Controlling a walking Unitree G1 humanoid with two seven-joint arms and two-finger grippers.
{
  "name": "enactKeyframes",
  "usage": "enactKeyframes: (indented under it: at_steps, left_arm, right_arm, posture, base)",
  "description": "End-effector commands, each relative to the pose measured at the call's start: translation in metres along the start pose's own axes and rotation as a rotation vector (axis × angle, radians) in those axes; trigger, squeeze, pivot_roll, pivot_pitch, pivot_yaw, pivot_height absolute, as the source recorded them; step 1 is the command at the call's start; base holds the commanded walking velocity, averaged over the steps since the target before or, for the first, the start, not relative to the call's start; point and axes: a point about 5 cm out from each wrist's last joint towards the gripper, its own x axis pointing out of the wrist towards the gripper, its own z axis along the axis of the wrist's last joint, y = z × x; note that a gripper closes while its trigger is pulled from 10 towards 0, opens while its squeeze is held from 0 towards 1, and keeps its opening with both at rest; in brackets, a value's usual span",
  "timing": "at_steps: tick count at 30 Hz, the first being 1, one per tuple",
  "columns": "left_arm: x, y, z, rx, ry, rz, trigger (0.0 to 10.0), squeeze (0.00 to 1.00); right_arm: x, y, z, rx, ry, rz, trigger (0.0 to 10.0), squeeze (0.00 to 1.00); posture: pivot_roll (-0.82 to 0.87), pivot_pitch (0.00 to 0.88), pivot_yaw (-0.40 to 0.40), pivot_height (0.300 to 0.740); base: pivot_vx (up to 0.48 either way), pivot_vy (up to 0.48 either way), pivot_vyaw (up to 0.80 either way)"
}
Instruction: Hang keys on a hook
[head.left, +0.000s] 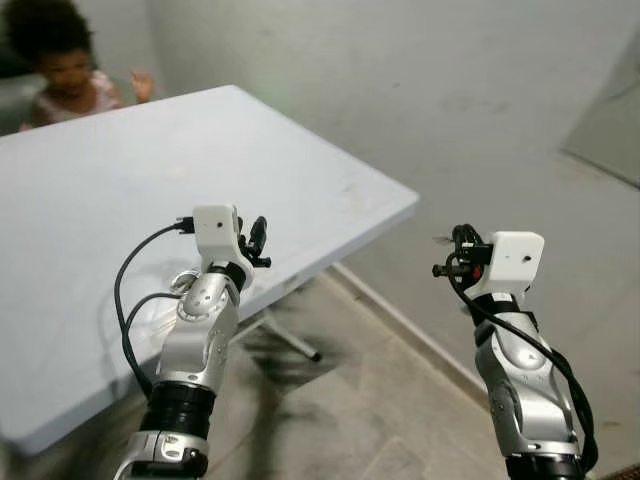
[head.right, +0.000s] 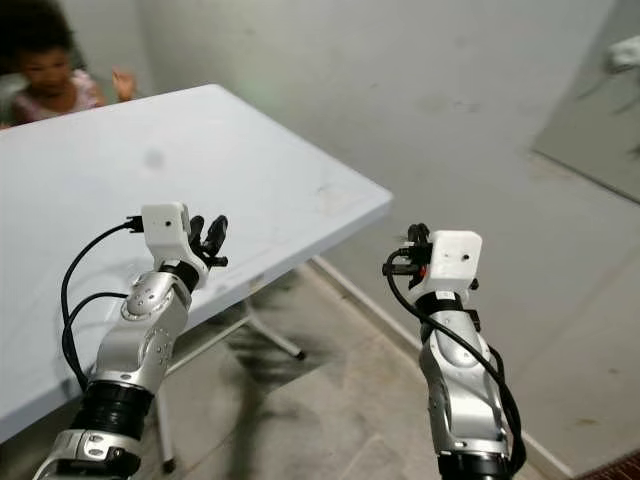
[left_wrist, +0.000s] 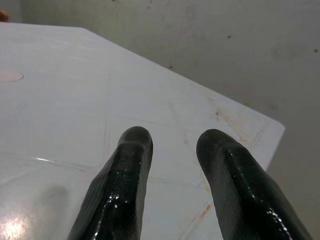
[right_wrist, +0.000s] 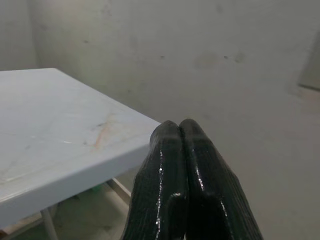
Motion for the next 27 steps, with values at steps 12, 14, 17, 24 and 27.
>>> enactKeyframes:
  at_steps: [12,14,17,24,27]
  left_arm:
    - [0.0018,-0.0053,0.0048,0.012,-0.008,-0.006,10.0,0.00]
    - [0.0019,-0.0055,0.0048,0.007,-0.007,-0.006,10.0,0.00]
    - [0.0017,-0.0057,0.0046,0.002,-0.005,-0.008,10.0,0.00]
    - [0.0005,-0.0077,0.0053,0.000,-0.007,-0.011,10.0,0.00]
    - [0.0002,-0.0084,0.0052,-0.004,-0.007,-0.011,10.0,0.00]
  right_arm:
    - [-0.0014,-0.0057,0.0050,-0.019,-0.014,-0.026,10.0,0.00]
    - [-0.0019,-0.0060,0.0042,-0.021,-0.012,-0.027,10.0,0.00]
    - [-0.0025,-0.0060,0.0035,-0.021,-0.009,-0.028,10.0,0.00]
    - [-0.0038,-0.0042,0.0040,-0.002,-0.015,-0.026,10.0,0.00]
    - [-0.0046,-0.0032,0.0046,0.008,-0.020,-0.019,10.0,0.00]
  posture:
    - [0.07,0.000,-0.032,0.740]
    - [0.07,0.000,-0.032,0.740]
    - [0.07,0.000,-0.031,0.740]
    - [0.08,0.000,-0.033,0.740]
    - [0.08,0.000,-0.032,0.740]
  base:
    - [0.000,0.000,-0.74]
    - [0.000,0.000,-0.73]
    - [0.000,0.000,-0.74]
    - [0.000,0.000,-0.62]
    - [0.000,0.000,0.00]
